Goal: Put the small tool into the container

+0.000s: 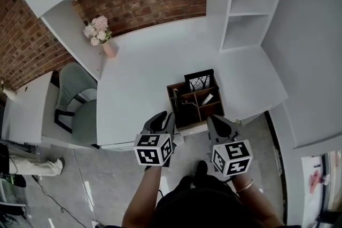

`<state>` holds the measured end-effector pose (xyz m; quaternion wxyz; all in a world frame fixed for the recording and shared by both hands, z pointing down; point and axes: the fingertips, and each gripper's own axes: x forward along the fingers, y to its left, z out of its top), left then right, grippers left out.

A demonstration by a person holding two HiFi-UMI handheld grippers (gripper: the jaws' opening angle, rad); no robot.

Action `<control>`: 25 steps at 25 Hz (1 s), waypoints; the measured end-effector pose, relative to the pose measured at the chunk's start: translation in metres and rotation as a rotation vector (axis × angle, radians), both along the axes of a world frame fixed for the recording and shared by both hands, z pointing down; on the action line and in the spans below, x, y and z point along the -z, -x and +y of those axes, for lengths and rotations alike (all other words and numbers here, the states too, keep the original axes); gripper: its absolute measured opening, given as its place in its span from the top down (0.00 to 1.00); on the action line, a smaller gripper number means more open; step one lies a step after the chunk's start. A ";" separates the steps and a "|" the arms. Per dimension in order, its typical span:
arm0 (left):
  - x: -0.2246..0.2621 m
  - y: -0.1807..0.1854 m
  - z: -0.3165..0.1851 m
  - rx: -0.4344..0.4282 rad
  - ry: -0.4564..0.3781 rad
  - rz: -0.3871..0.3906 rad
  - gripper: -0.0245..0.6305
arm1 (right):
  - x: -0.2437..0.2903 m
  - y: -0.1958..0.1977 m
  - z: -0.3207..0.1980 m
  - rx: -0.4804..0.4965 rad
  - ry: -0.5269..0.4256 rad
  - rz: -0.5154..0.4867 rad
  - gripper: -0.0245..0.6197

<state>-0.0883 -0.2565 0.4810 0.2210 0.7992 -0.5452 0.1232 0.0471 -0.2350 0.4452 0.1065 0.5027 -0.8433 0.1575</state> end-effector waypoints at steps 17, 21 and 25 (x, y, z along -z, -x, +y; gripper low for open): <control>0.008 0.005 0.032 -0.046 -0.029 -0.003 0.93 | 0.005 0.019 0.019 -0.013 -0.014 0.011 0.96; 0.016 0.005 0.036 -0.055 -0.049 0.008 0.94 | 0.005 0.021 0.023 -0.016 -0.015 0.013 0.96; 0.021 0.006 0.040 -0.064 -0.065 0.017 0.95 | 0.005 0.025 0.029 -0.017 -0.017 0.016 0.95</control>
